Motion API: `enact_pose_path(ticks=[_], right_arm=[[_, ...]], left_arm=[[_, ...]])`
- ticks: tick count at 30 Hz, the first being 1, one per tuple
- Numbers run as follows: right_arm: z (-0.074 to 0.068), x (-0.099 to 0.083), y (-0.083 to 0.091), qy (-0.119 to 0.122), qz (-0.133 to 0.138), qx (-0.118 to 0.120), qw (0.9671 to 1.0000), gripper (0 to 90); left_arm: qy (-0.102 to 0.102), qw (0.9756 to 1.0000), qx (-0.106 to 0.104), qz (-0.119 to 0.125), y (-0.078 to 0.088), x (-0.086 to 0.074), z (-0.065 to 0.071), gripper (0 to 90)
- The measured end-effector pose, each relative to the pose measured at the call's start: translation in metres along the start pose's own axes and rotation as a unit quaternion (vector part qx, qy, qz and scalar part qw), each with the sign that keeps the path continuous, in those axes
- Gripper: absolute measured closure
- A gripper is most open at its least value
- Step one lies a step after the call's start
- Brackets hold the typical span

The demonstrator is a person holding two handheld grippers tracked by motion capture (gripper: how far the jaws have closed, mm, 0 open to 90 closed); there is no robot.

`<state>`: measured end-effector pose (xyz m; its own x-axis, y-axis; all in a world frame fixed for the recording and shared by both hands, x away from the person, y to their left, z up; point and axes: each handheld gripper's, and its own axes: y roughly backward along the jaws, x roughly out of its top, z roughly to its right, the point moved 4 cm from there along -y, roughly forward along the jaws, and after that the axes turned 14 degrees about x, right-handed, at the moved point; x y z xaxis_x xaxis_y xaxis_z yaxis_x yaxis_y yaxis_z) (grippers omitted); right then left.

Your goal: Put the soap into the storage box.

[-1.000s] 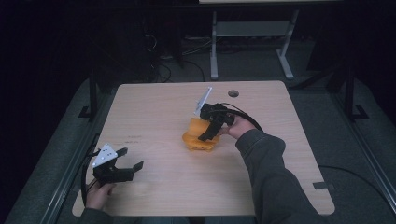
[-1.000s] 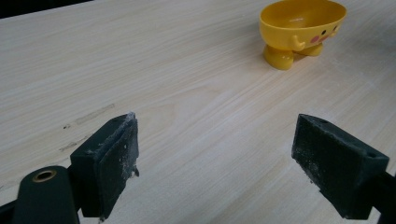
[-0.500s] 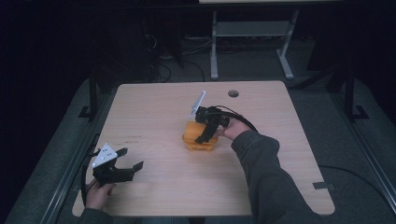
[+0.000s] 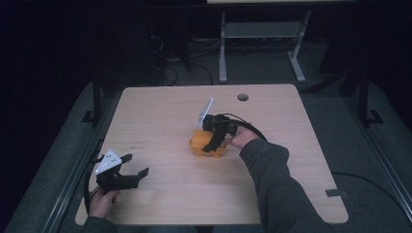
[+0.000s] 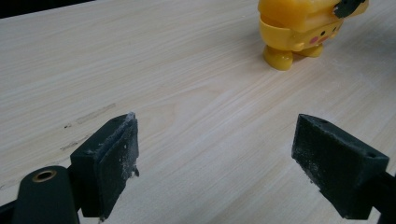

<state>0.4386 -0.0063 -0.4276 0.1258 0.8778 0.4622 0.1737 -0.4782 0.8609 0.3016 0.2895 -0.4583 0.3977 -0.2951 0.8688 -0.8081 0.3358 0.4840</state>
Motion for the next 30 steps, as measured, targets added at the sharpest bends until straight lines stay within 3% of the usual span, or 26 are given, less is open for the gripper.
enact_pose_path(ticks=[30], right_arm=[[-0.008, -0.006, 0.029, -0.016, 0.057, -0.019, 0.9981, 18.5]], left_arm=[[-0.005, 1.0, 0.001, -0.004, 0.0, 0.0, 0.0, 14.1]])
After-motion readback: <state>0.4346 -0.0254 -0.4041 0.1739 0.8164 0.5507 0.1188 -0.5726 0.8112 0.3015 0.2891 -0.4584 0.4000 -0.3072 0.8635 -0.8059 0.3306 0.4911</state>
